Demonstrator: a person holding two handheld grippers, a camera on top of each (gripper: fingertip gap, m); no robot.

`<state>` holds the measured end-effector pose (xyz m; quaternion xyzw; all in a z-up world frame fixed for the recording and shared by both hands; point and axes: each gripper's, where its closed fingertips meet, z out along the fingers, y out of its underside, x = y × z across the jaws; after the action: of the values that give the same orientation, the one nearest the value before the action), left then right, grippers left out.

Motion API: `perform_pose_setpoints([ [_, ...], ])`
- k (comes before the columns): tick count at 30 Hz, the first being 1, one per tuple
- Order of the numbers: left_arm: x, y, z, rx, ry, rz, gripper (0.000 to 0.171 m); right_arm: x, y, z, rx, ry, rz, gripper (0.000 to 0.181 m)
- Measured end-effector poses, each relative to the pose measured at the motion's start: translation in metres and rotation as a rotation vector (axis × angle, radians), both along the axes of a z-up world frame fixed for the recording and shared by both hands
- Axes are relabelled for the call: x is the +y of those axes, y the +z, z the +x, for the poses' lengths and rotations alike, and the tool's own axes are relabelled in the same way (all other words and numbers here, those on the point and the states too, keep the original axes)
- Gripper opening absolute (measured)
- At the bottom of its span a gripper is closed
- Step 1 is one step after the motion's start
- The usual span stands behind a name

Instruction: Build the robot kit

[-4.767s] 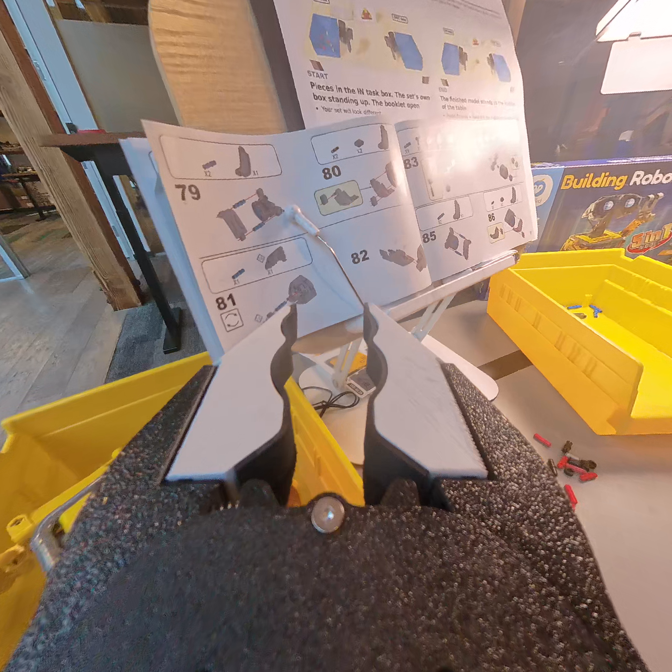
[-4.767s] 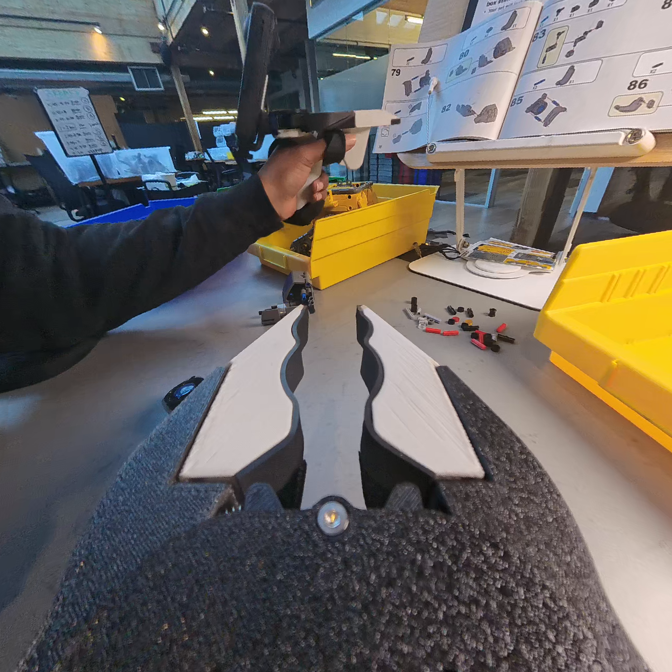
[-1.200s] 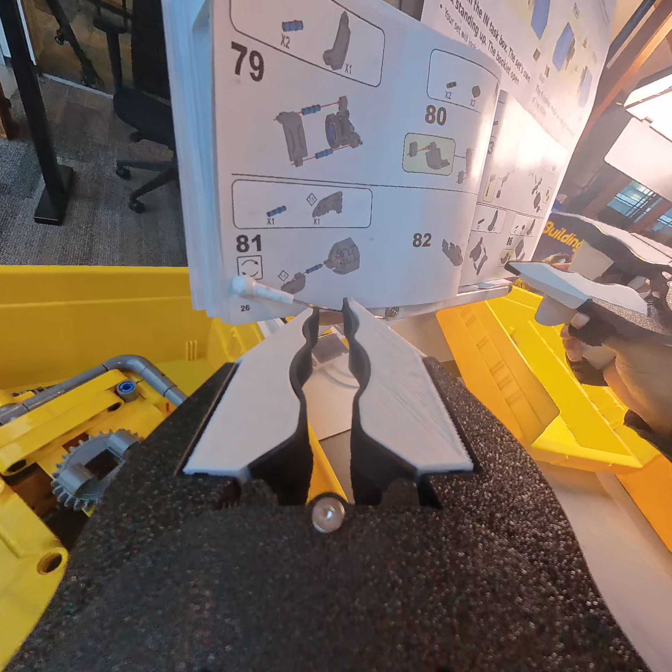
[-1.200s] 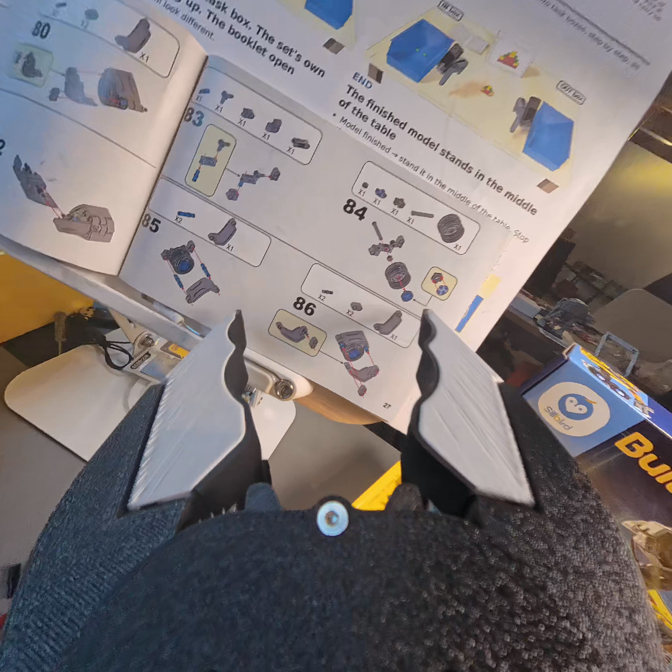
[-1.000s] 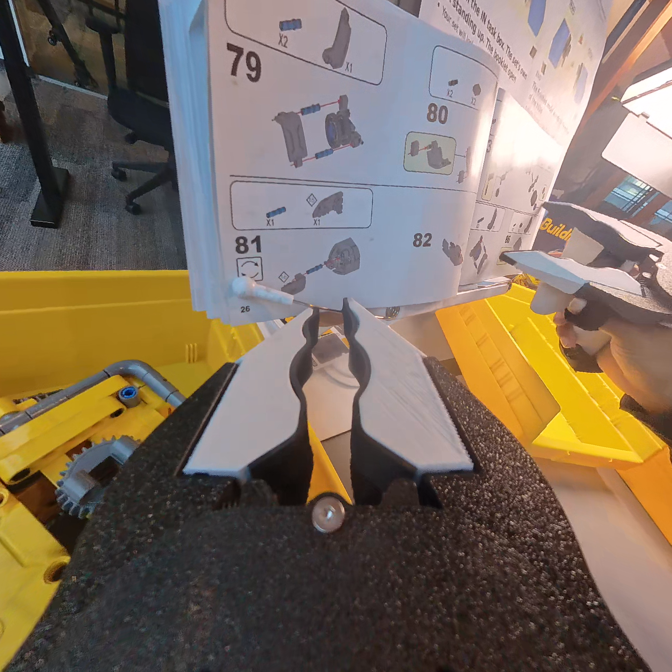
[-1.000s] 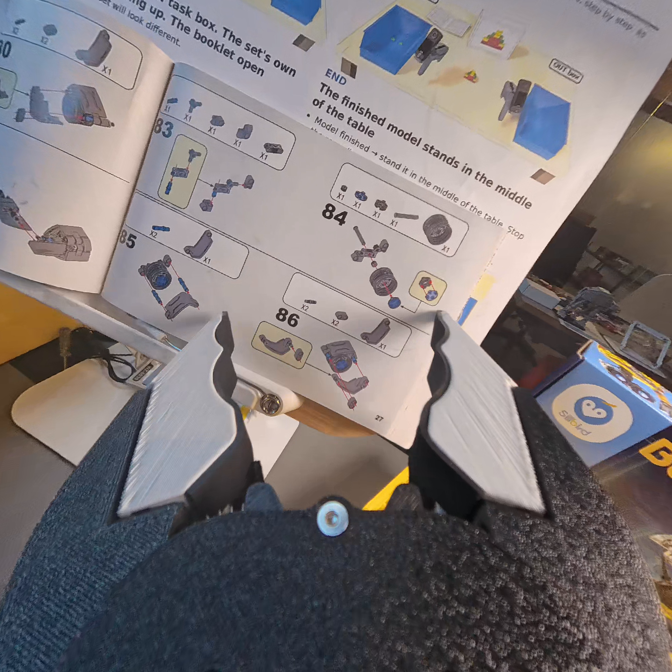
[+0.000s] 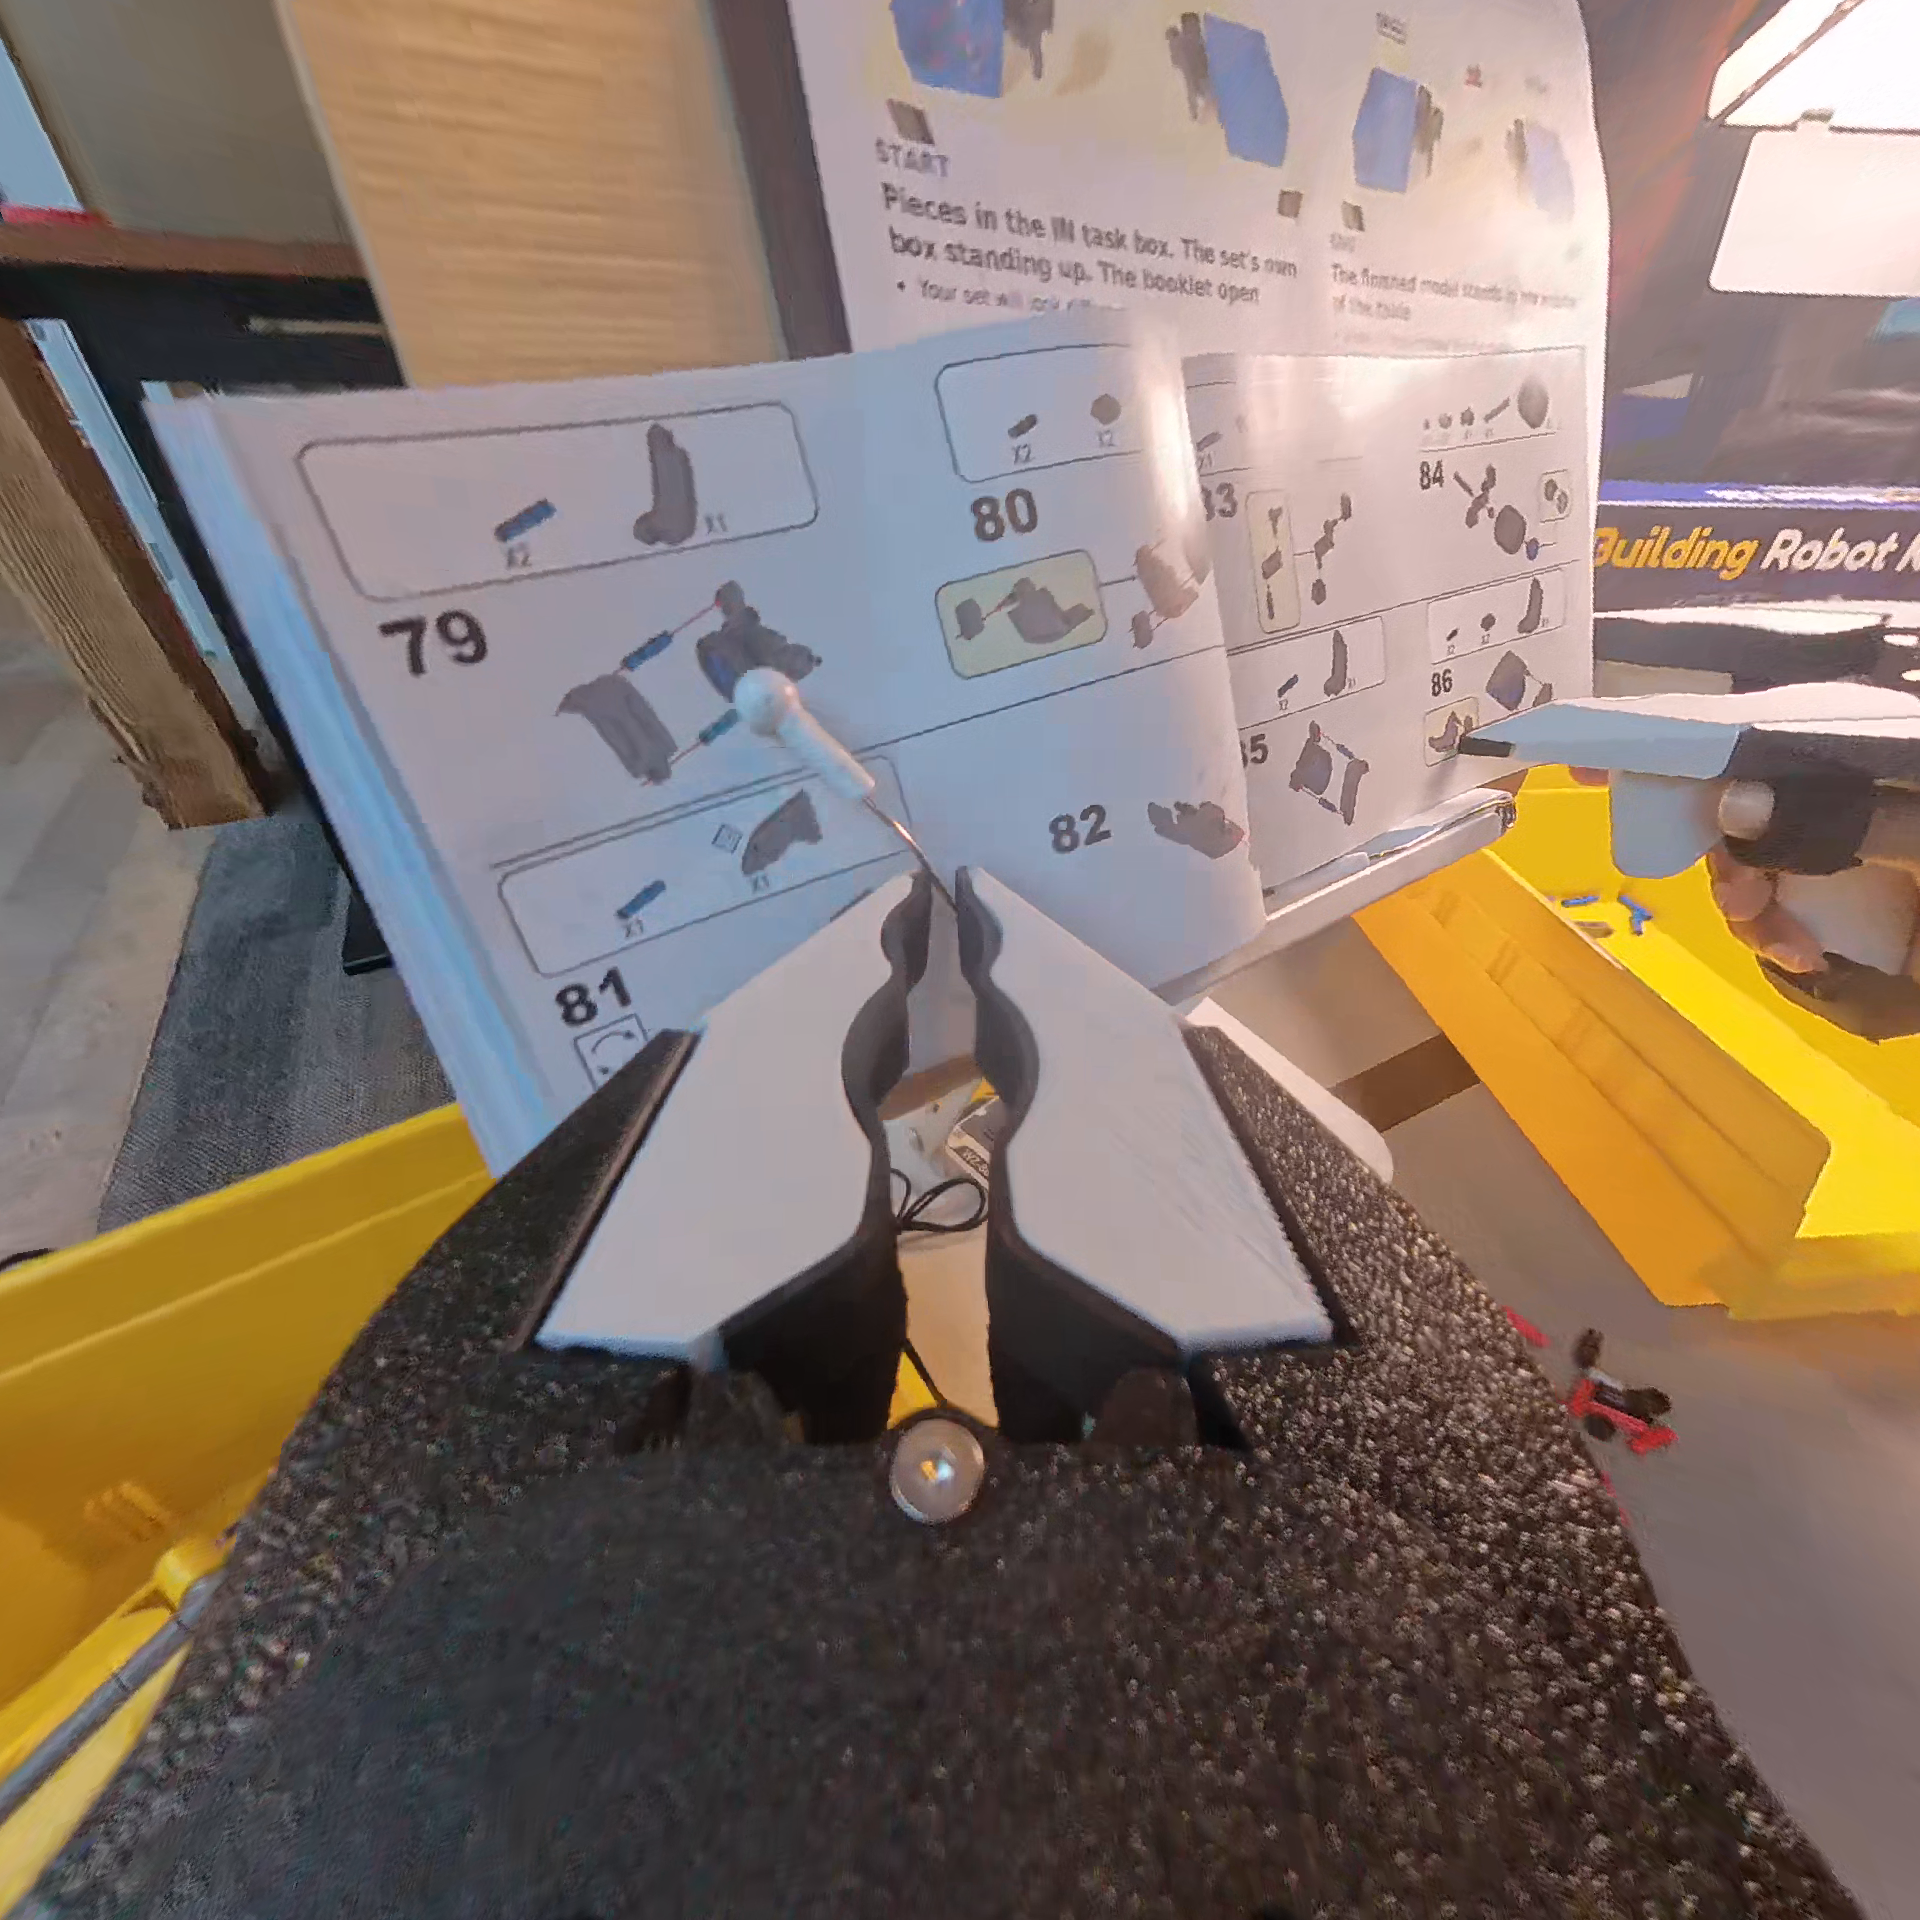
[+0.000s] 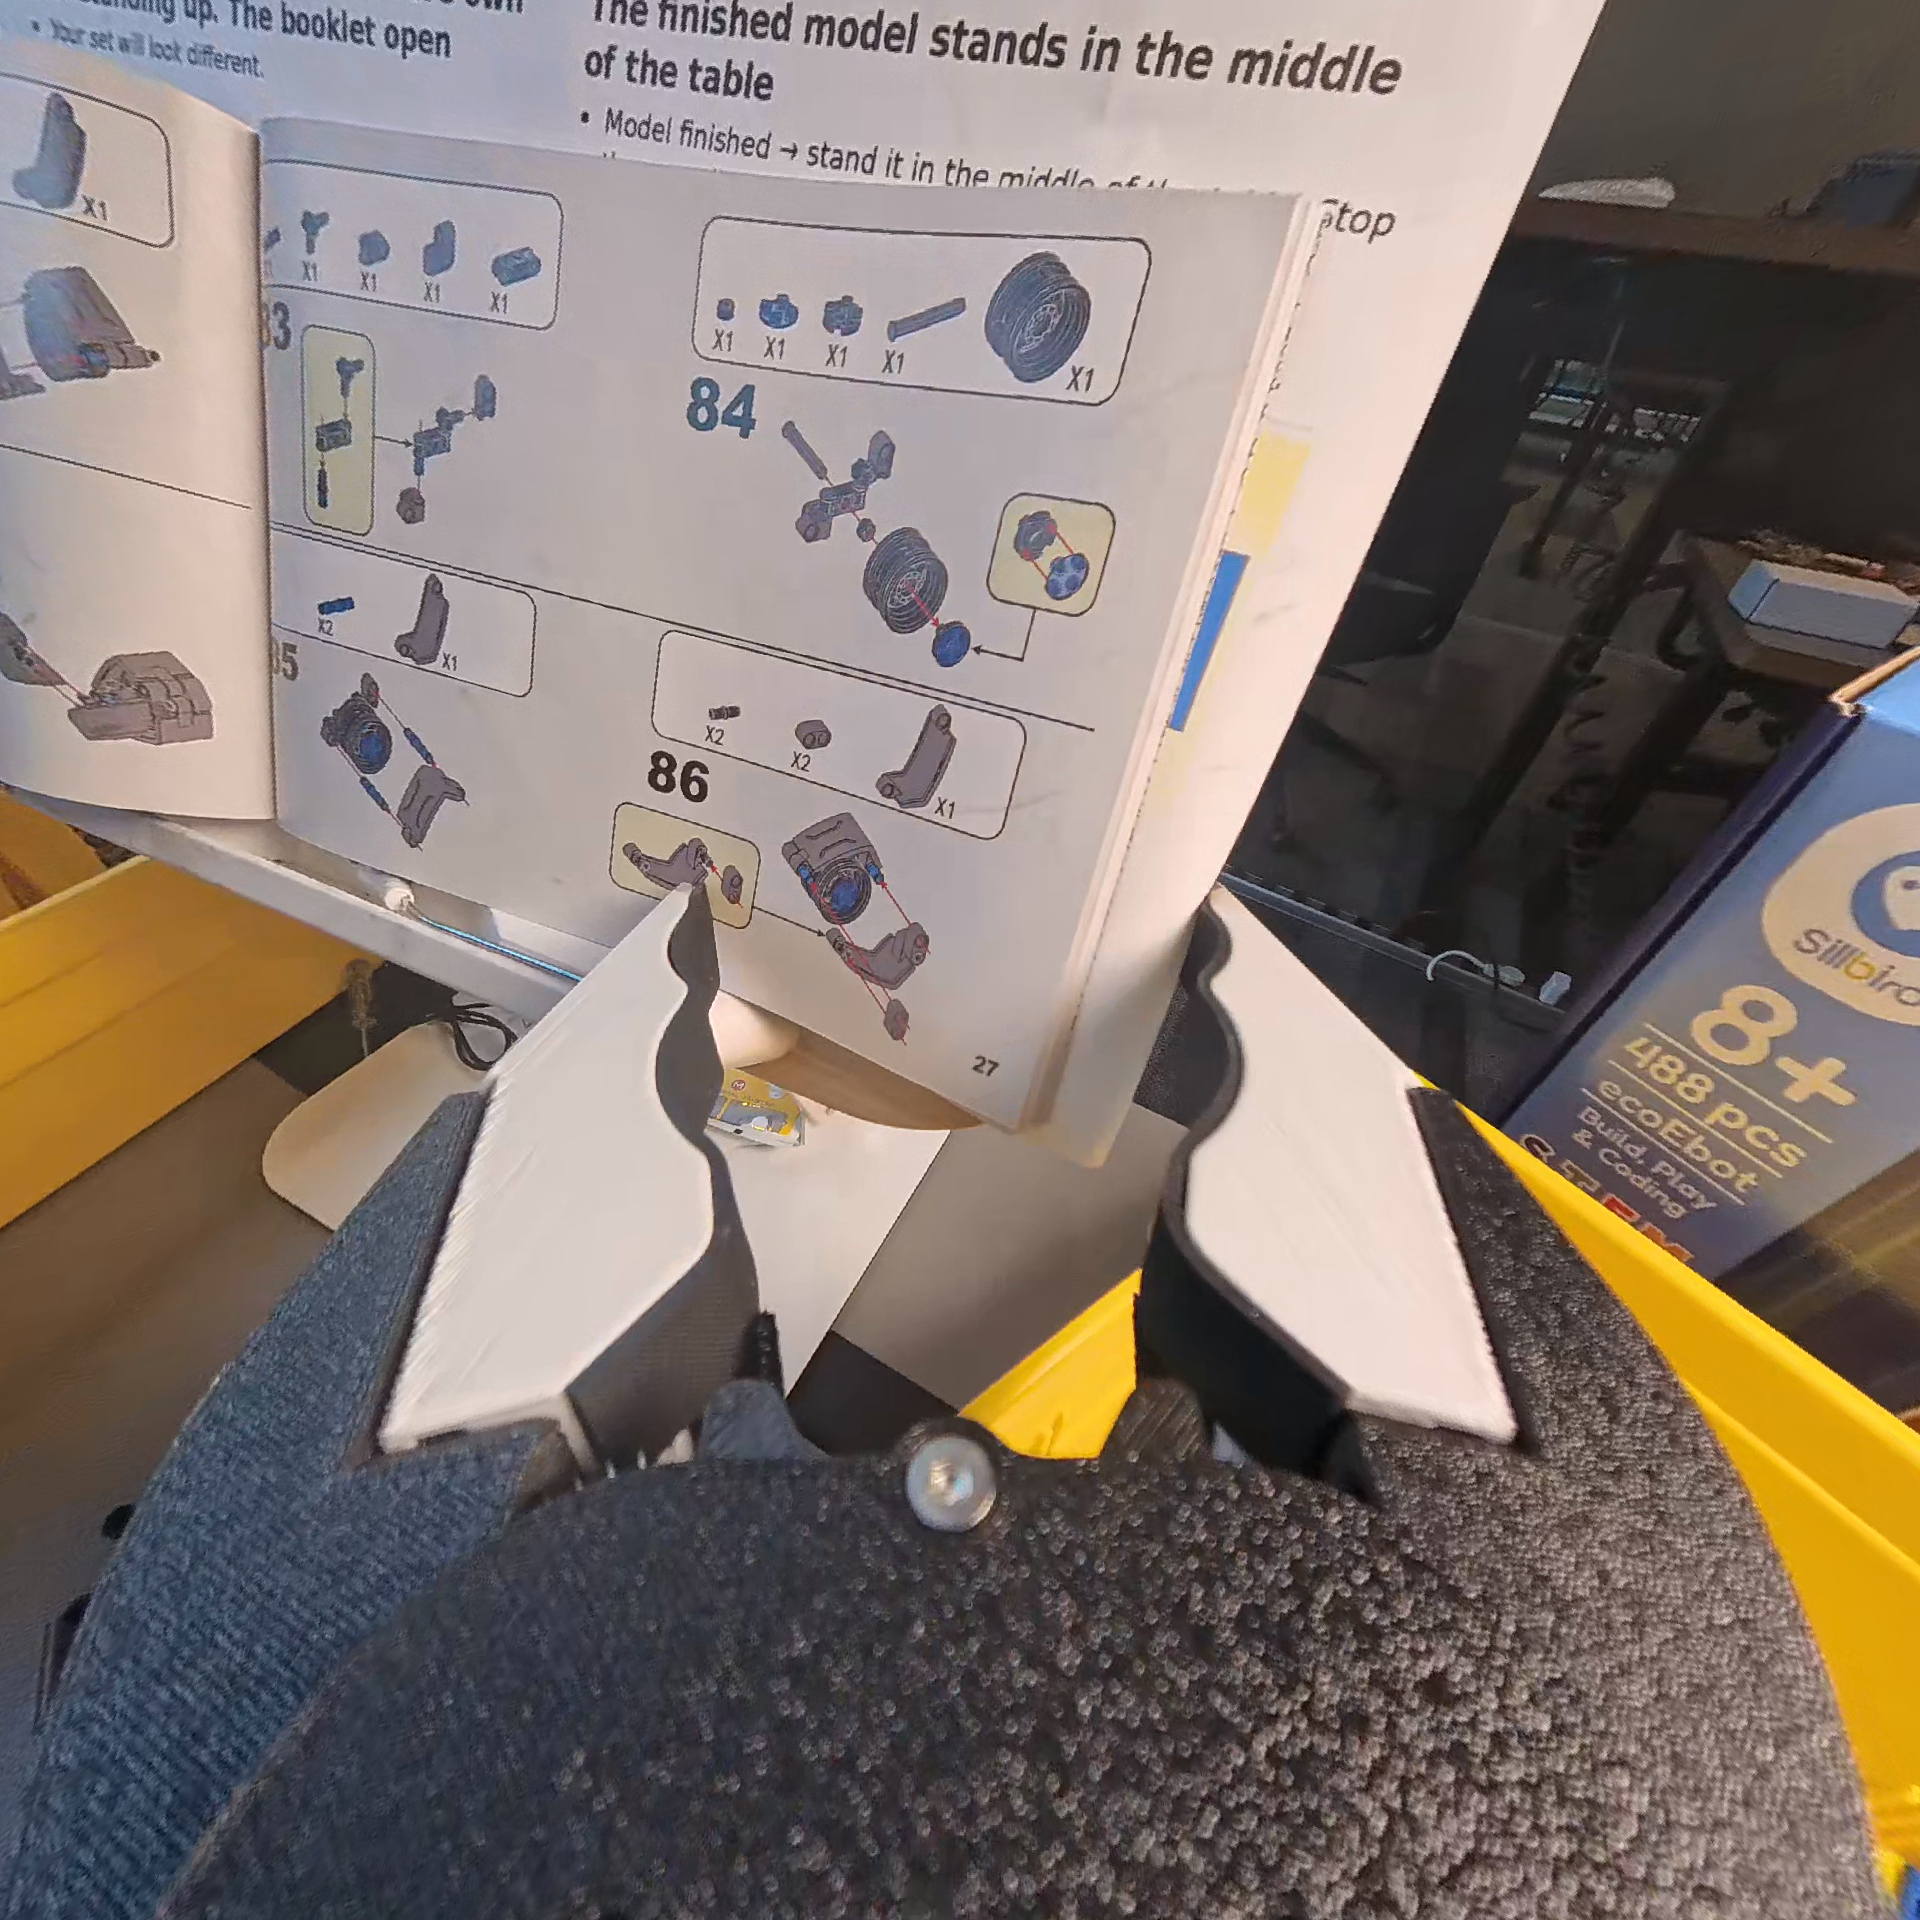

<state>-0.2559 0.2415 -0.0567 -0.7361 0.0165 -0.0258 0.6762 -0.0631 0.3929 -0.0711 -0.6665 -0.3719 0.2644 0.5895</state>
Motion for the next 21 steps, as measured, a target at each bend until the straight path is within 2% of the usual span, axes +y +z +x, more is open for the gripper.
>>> perform_pose_setpoints([
  [6, 0.014, 0.004, 0.011, 0.104, -0.002, -0.028, 0.002, -0.001, 0.0, 0.0, 0.008, 0.005, -0.001, 0.087],
  [11, 0.014, 0.001, 0.01, 0.076, -0.016, -0.043, 0.003, -0.001, -0.004, 0.005, -0.026, -0.004, 0.009, 0.089],
  [14, 0.013, 0.0, 0.007, 0.092, -0.014, -0.048, 0.003, -0.004, -0.004, 0.018, -0.027, -0.061, 0.04, 0.091],
  [16, 0.013, 0.0, 0.007, 0.096, -0.011, -0.045, 0.004, -0.011, 0.001, 0.026, -0.011, -0.094, 0.1, 0.086],
  [21, 0.016, 0.002, 0.008, 0.1, 0.005, -0.035, 0.003, -0.032, 0.002, 0.018, -0.037, -0.052, 0.228, 0.053],
])
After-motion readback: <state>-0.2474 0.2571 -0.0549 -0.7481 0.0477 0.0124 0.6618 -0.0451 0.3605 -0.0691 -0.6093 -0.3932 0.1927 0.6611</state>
